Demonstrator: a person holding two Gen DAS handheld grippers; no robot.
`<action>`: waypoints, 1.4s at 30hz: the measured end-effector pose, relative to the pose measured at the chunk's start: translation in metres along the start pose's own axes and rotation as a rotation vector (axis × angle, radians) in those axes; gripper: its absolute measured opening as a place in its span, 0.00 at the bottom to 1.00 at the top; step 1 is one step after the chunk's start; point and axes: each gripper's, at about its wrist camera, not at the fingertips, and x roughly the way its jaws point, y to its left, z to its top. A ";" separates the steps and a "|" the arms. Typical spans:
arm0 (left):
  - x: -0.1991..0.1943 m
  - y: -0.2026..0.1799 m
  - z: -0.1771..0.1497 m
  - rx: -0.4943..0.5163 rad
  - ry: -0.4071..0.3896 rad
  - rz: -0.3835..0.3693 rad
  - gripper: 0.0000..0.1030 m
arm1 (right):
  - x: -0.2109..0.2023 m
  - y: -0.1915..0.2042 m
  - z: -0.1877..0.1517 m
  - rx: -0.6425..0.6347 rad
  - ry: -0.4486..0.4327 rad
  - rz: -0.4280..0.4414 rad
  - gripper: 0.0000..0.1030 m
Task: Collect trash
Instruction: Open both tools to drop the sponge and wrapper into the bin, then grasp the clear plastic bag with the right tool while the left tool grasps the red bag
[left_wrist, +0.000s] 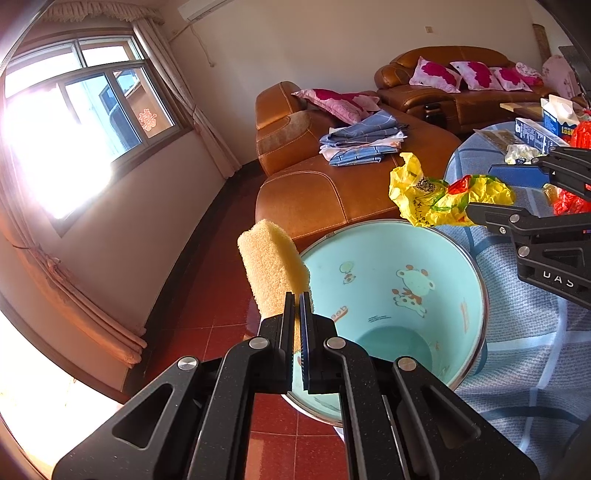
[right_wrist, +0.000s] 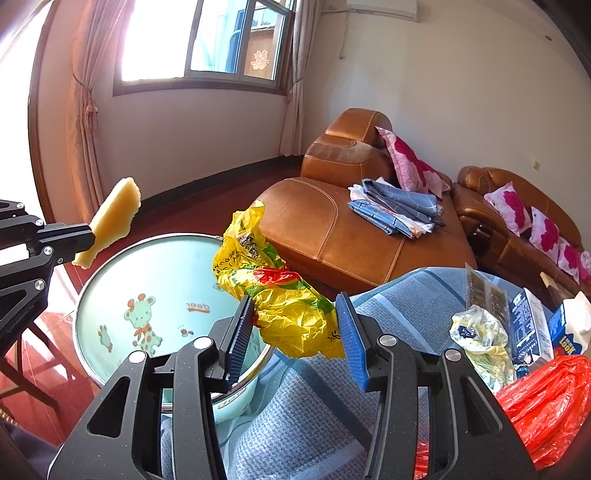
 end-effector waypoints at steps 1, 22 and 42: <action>0.000 0.000 0.000 0.001 0.000 -0.005 0.03 | 0.000 0.001 0.000 -0.001 0.000 0.000 0.45; -0.001 -0.004 -0.004 -0.007 -0.014 -0.007 0.40 | -0.007 0.002 0.000 -0.002 -0.037 -0.001 0.66; -0.054 -0.059 0.003 0.018 -0.136 -0.223 0.58 | -0.145 -0.062 -0.050 0.264 -0.179 -0.260 0.66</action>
